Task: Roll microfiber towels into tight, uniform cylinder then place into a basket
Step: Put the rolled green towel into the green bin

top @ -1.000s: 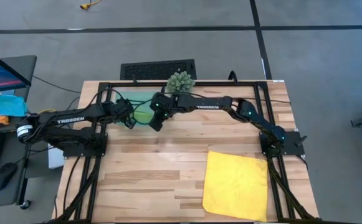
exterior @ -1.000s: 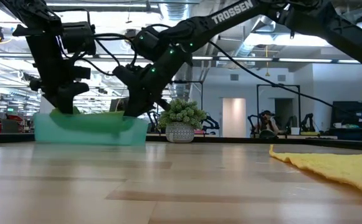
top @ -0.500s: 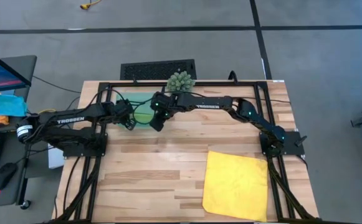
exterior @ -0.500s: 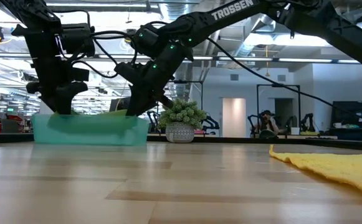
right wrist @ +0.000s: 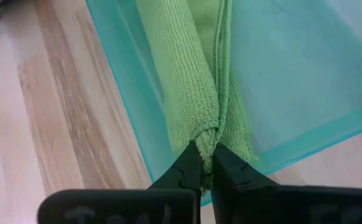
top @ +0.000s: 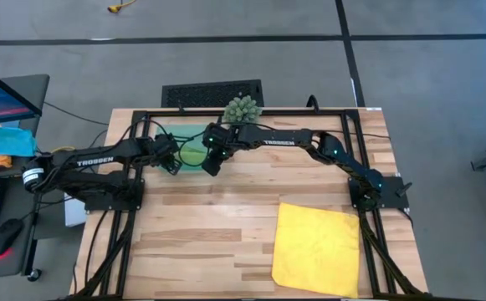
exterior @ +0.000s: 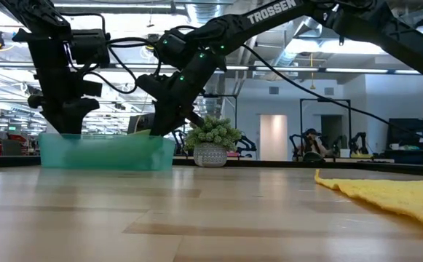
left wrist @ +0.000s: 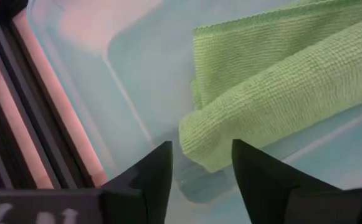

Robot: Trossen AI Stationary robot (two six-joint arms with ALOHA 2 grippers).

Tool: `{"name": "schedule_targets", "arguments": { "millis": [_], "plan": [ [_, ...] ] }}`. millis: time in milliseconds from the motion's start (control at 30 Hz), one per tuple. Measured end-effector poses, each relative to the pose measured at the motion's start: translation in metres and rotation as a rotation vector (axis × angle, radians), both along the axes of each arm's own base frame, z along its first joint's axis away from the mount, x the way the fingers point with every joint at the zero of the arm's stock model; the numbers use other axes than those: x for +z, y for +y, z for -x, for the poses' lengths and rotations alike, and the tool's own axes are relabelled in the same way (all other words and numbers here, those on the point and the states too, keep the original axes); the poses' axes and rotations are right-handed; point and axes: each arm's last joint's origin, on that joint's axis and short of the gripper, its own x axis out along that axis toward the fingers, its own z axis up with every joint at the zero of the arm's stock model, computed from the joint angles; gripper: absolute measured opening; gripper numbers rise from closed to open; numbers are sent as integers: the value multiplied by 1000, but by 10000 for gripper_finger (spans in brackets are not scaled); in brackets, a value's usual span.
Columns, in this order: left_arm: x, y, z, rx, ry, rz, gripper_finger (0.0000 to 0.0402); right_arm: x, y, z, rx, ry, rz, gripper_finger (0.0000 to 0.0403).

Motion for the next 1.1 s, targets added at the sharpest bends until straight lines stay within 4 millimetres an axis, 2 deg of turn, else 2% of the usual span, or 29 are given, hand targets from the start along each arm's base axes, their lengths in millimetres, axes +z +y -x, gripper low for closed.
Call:
{"name": "schedule_targets", "arguments": {
  "millis": [167, 367, 600, 800, 1100],
  "plan": [
    [5, 1, -2, -19, -8, -11, 170, -1, 0, 1, 19, 12, 11, 37],
    [16, 4, -8, -55, -19, -44, 155, 0, 4, 1, 28, 15, 12, 65],
    [26, 6, -12, -89, -32, -68, 138, 0, 4, 1, 29, 16, 11, 126],
    [27, 6, -12, -98, -29, -71, 132, 0, 3, 1, 28, 15, 12, 180],
    [27, 6, -12, -114, -22, -74, 130, 0, 0, 2, 22, 15, 13, 223]
  ]
}}
